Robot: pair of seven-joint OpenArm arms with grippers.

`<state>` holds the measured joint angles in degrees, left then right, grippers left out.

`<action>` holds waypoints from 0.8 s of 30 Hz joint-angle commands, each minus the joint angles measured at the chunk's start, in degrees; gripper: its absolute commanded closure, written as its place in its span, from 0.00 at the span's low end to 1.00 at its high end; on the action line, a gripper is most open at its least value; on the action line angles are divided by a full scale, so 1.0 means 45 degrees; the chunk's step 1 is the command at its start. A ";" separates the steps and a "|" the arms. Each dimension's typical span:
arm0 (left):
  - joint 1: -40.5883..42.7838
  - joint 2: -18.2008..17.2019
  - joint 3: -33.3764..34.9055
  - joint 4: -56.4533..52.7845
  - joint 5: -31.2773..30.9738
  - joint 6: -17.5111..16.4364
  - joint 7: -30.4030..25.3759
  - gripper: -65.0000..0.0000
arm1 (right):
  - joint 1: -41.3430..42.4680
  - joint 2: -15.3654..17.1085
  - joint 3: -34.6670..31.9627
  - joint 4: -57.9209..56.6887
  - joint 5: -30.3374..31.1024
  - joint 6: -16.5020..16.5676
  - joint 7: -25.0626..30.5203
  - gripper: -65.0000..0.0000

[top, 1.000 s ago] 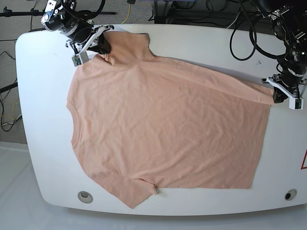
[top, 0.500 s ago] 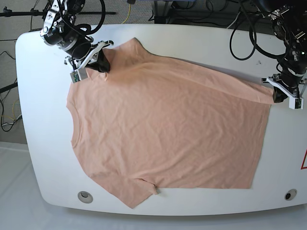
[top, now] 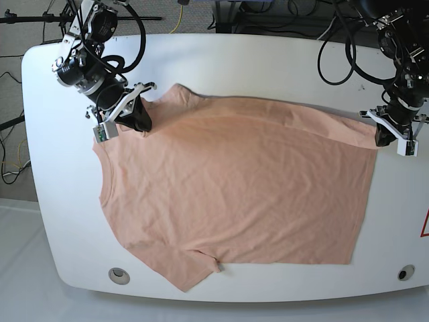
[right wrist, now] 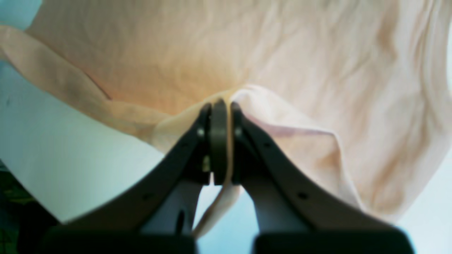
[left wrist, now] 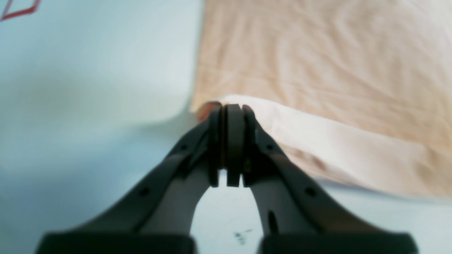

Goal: Fold the T-shirt properly
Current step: 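Lift the shoulder edge with both grippers and fold it toward the hem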

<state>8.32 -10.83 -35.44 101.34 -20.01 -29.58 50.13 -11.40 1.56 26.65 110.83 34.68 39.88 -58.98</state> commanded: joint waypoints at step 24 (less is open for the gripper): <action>-0.2757 -0.0240 0.0032 -0.2622 0.1331 0.0000 -0.0678 1.00 | 0.2758 0.0268 0.0123 -0.1917 -0.1542 -0.0158 0.0379 1.00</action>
<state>-2.74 -11.07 -35.62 89.65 -13.69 -29.56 49.58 -0.23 1.63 27.03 102.15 26.74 38.96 -58.78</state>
